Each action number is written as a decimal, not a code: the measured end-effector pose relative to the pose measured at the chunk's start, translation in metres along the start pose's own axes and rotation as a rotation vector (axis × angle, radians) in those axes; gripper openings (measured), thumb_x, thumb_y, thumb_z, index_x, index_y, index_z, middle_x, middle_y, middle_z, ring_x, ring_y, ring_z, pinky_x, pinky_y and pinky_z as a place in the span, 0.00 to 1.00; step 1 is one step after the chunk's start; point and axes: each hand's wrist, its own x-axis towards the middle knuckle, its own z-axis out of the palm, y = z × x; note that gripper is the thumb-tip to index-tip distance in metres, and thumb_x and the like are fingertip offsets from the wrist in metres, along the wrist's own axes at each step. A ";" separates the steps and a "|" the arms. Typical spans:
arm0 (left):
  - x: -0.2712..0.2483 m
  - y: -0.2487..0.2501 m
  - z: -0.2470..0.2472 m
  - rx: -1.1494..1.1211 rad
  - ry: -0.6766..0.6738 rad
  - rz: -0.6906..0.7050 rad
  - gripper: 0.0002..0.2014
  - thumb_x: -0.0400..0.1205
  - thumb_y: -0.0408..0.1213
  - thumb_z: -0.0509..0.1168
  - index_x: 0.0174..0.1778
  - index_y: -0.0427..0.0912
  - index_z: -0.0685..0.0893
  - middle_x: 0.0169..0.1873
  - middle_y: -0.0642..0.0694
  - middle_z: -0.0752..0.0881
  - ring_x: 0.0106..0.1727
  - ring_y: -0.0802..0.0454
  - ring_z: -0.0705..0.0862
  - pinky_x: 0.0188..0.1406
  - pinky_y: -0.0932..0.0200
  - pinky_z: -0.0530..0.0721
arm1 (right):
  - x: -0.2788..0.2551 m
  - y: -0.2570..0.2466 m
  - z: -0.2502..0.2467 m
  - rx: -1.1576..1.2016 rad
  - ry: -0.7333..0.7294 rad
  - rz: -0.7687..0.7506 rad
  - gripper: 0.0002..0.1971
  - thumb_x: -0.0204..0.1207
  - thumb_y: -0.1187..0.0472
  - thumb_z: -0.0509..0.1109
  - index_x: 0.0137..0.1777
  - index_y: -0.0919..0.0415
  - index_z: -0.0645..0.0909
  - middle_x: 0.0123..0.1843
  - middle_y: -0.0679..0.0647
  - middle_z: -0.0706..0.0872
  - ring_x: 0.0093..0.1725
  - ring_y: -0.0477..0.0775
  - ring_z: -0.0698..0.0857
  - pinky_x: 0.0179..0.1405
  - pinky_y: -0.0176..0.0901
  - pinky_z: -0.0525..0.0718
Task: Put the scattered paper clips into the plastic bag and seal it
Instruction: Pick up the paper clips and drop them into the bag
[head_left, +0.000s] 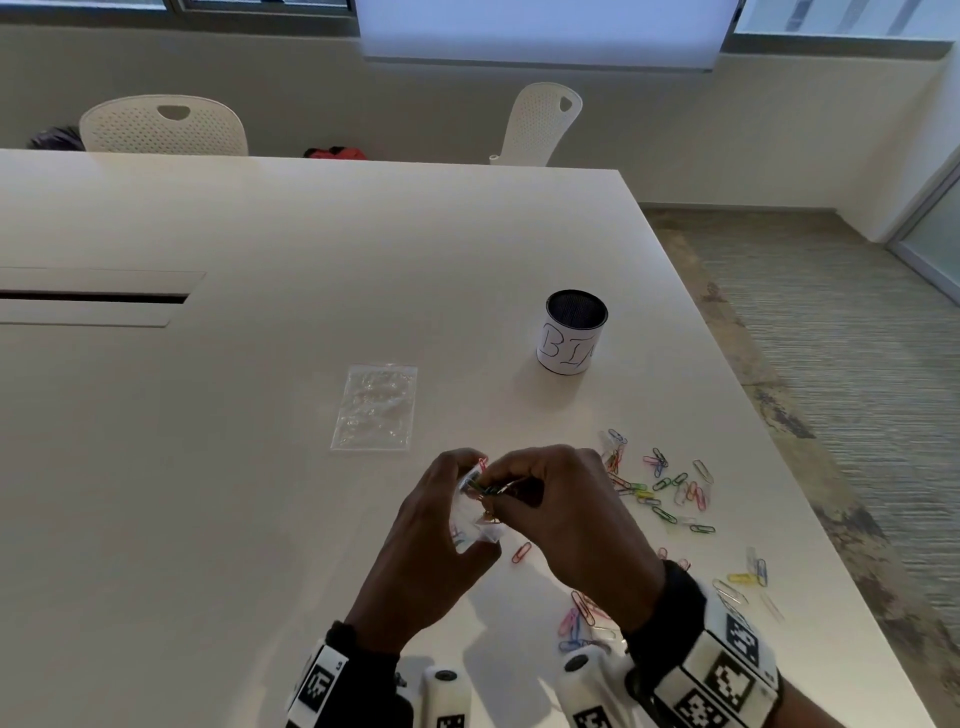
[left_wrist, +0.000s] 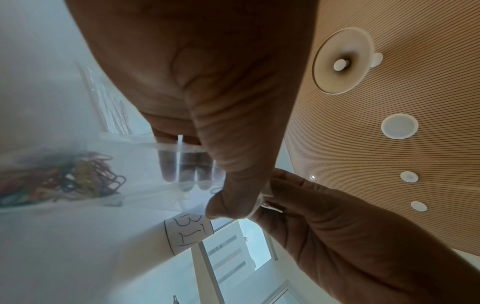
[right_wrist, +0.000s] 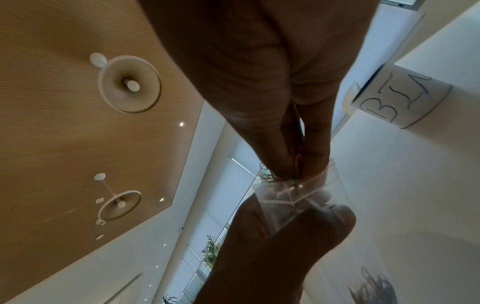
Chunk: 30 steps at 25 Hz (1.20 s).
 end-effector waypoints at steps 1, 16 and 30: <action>0.000 -0.001 0.000 0.001 -0.003 -0.002 0.31 0.75 0.39 0.78 0.72 0.53 0.74 0.59 0.56 0.85 0.57 0.55 0.87 0.55 0.56 0.90 | 0.000 0.000 0.001 -0.021 -0.011 -0.007 0.12 0.78 0.64 0.79 0.59 0.53 0.93 0.54 0.47 0.96 0.47 0.37 0.93 0.46 0.18 0.84; 0.000 0.002 0.001 0.005 -0.007 -0.015 0.32 0.73 0.34 0.77 0.70 0.59 0.73 0.56 0.61 0.81 0.61 0.55 0.84 0.51 0.51 0.92 | 0.010 0.029 -0.035 -0.089 0.082 0.012 0.07 0.76 0.65 0.81 0.51 0.55 0.92 0.41 0.46 0.94 0.39 0.36 0.92 0.48 0.26 0.89; 0.004 0.003 0.007 0.045 -0.024 -0.002 0.33 0.75 0.36 0.79 0.72 0.59 0.72 0.56 0.62 0.81 0.61 0.59 0.83 0.52 0.50 0.93 | 0.057 0.155 -0.072 -0.522 -0.016 0.157 0.21 0.82 0.75 0.66 0.73 0.61 0.84 0.71 0.57 0.85 0.66 0.58 0.86 0.66 0.47 0.85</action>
